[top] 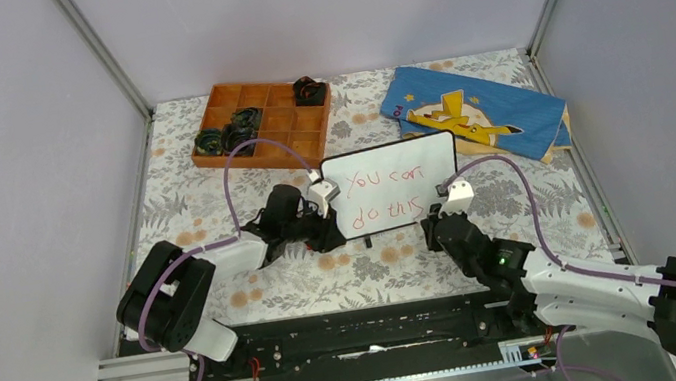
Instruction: Write a sentence on the whiteboard
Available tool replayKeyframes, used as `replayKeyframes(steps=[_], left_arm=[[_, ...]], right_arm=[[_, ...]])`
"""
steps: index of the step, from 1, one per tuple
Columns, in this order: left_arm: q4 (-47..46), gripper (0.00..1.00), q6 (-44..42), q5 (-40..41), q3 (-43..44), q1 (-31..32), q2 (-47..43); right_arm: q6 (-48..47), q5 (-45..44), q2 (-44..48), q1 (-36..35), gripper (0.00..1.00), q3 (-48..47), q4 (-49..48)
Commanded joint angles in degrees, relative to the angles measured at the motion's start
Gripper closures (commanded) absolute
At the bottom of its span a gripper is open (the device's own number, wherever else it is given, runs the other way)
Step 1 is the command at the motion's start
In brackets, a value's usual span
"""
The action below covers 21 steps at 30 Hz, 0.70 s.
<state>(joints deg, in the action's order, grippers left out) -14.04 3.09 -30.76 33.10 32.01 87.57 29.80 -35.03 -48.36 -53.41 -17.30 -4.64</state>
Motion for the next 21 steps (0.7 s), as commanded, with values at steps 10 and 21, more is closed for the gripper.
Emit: replayKeyframes(steps=[10,21], left_arm=[[0.7,0.66,-1.4,1.1,1.4,0.7,0.9],[1.3,0.63,-1.3,1.7,0.4,0.6,-3.1]], right_arm=[[-0.1,2.0,1.9,0.4,1.0,-2.4,-1.5],[-1.9,3.8,15.4,0.3,1.0,-6.4,15.7]])
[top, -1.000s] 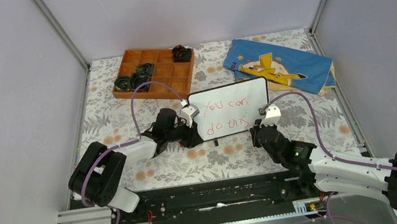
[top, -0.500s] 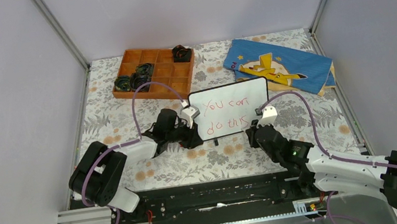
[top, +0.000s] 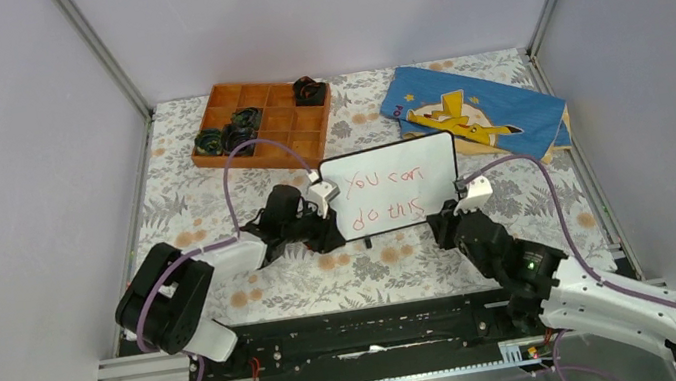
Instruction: Write a sentence on the whiteboard
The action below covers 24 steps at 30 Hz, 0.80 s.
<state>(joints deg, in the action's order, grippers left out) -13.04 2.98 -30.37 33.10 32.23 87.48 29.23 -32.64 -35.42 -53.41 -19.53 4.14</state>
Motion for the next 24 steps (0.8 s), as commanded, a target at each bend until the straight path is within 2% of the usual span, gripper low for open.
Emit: replayKeyframes(steps=[1,12,19,24], left_arm=[[0.6,0.62,-1.2,1.6,0.2,0.3,-3.6],[0.2,0.54,0.3,5.7,-2.2,-0.4,-10.2],[-1.6,0.5,2.2,6.6,-3.2,-2.2,-9.4],[-2.0,0.39,2.7,5.9,-3.2,-3.4,-8.8]], right_arm=[[-1.4,1.3,3.3,0.4,1.0,-4.6,7.9],[-2.2,-2.3,8.2,0.4,1.0,-6.9,10.8],[-2.0,-4.0,8.8,0.4,1.0,-6.5,10.4],[-2.4,-4.2,10.0,0.3,1.0,-5.5,10.0]])
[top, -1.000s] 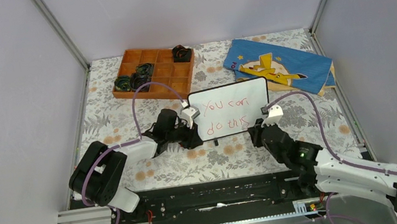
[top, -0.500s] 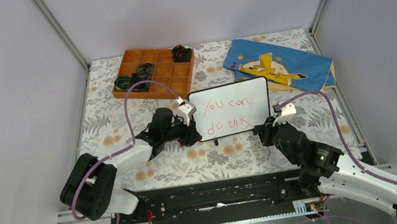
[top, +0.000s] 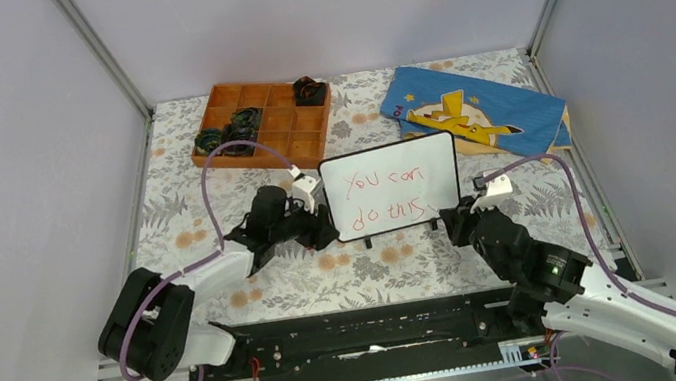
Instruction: Write a sentence on the whiteboard
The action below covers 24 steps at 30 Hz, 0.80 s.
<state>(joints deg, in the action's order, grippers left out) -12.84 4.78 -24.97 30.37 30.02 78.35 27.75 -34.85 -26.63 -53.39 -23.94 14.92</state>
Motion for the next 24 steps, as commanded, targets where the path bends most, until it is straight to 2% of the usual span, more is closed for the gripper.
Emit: replayKeyframes(steps=[1,5,11,17,21,22,24], left_arm=[[-2.5,0.37,1.1,0.3,-0.7,-1.6,0.0],[-4.0,0.32,2.1,-0.9,-2.1,-3.7,-1.7],[-4.8,0.29,5.0,-5.7,-3.3,-10.7,-5.4],[-8.8,0.26,7.0,-6.2,-4.5,-12.1,-7.1],[-11.4,0.18,9.3,-4.7,-4.3,-13.7,-7.7],[-11.6,0.12,9.6,-4.4,-4.1,-14.1,-7.9],[-11.7,0.07,9.8,-4.1,-3.9,-14.7,-8.3]], right_arm=[[-0.9,-2.1,1.6,0.3,1.0,-0.7,-0.9],[-0.5,-2.3,3.5,0.4,1.0,0.9,-1.4],[-0.8,-2.6,4.5,0.3,1.0,1.4,-1.9],[-1.0,-2.6,4.0,0.4,1.0,2.4,-3.9],[-0.8,-1.8,2.9,0.3,1.0,2.4,-5.0],[-0.9,-1.8,2.4,0.4,1.0,2.2,-5.2],[-1.1,-2.1,1.4,0.3,1.0,1.3,-5.0]])
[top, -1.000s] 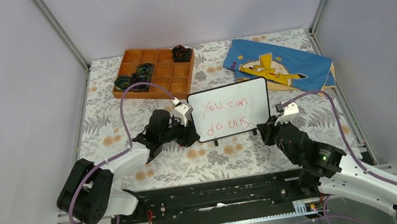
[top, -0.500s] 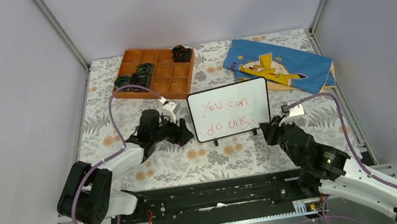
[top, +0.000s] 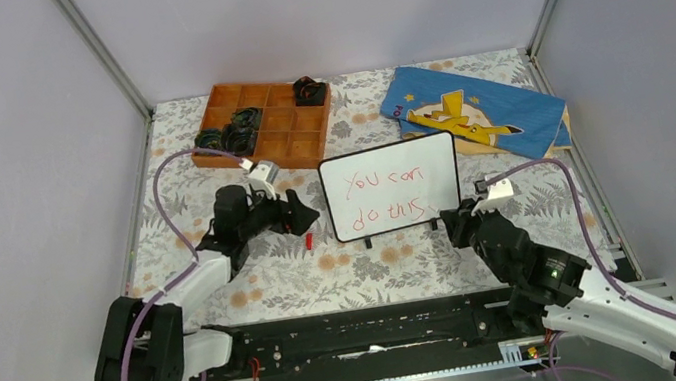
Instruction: Write a sentence on the whiteboard
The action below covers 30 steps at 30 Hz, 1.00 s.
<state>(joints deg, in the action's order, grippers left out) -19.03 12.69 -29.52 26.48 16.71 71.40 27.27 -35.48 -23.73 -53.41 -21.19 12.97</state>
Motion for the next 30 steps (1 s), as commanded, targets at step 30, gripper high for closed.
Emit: replayKeyframes(steps=[30], left_arm=[[-2.0,0.14,-0.2,-1.5,0.7,2.0,2.8]], right_arm=[[-1.6,-2.1,-3.2,0.4,1.0,0.0,-3.7]])
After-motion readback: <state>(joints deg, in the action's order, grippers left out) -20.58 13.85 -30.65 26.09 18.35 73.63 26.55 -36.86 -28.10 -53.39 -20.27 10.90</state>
